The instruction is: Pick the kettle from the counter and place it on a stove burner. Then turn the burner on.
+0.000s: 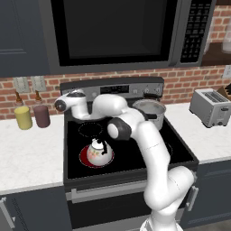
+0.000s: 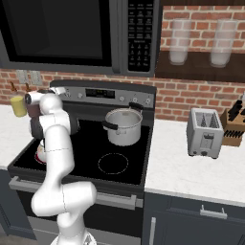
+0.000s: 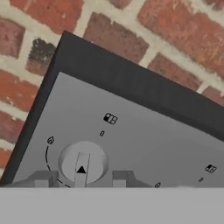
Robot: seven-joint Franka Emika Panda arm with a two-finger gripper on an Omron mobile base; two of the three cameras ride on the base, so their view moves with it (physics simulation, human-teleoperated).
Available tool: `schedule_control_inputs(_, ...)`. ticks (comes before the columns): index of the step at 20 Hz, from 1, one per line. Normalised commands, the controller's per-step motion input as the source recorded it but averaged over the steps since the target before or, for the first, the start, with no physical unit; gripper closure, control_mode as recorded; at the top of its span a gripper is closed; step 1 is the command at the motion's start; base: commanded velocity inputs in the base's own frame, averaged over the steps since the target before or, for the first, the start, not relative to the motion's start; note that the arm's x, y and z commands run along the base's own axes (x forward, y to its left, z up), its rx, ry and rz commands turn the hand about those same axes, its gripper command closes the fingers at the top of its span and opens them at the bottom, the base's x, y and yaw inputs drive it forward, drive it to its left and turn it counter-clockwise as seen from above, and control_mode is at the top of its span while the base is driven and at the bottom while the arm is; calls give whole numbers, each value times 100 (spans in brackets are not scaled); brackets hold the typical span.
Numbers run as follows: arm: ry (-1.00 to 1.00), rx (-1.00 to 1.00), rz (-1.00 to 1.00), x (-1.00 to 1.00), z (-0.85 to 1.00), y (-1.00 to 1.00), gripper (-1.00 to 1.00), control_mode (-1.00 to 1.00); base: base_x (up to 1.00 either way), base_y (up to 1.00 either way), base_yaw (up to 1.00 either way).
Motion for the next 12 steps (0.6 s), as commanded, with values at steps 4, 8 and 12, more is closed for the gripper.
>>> schedule_control_inputs(4, -1, -12, 0, -3, 0, 0, 100, -100, 0, 0, 0)
schedule_control_inputs(8, -2, -11, 0, -3, 0, 0, 100, -100, 0, 0, 0)
schedule_control_inputs(12, -1, -10, 0, 0, -3, 0, 100, -100, 0, 0, 0)
